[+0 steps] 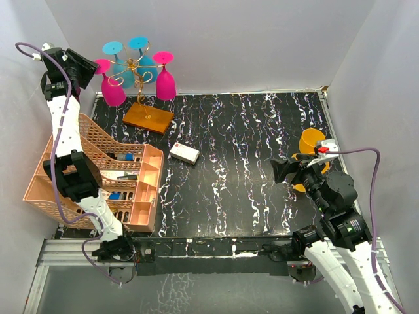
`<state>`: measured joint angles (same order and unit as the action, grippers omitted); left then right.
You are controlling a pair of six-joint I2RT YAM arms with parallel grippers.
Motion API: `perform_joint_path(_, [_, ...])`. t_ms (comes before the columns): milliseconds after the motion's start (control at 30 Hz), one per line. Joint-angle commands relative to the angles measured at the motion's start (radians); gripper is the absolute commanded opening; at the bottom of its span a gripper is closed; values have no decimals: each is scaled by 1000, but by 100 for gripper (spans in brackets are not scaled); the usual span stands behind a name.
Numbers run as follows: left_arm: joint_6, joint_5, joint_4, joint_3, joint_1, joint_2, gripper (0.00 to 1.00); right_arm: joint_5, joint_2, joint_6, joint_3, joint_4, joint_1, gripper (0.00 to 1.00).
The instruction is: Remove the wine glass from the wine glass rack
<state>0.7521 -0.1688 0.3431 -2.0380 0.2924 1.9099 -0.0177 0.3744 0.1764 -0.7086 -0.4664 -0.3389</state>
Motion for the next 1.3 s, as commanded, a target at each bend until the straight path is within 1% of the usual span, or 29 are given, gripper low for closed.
perform_joint_path(0, [-17, -1, -15, 2, 1, -26, 45, -19, 2, -17, 3, 68, -7, 99])
perform_joint_path(100, [-30, 7, -10, 2, -1, -31, 41, -21, 1, -17, 4, 69, -8, 99])
perform_joint_path(267, [-32, 1, -12, 7, -1, -40, 29, -30, -6, -18, 5, 68, -9, 99])
perform_joint_path(500, [-19, -5, -25, 0, -1, -45, 16, -36, -10, -21, 8, 69, -8, 99])
perform_joint_path(600, [-6, -11, -33, -3, -1, -48, 14, -38, -15, -20, 10, 68, -9, 99])
perform_joint_path(900, [18, -13, -39, -26, -1, -49, 1, -44, -18, -22, 11, 69, -10, 99])
perform_joint_path(1067, [39, -7, -87, -27, -1, -59, 0, -47, -20, -22, 12, 71, -10, 99])
perform_joint_path(1267, [75, 10, -104, -51, -1, -52, 0, -52, -21, -22, 14, 70, -11, 99])
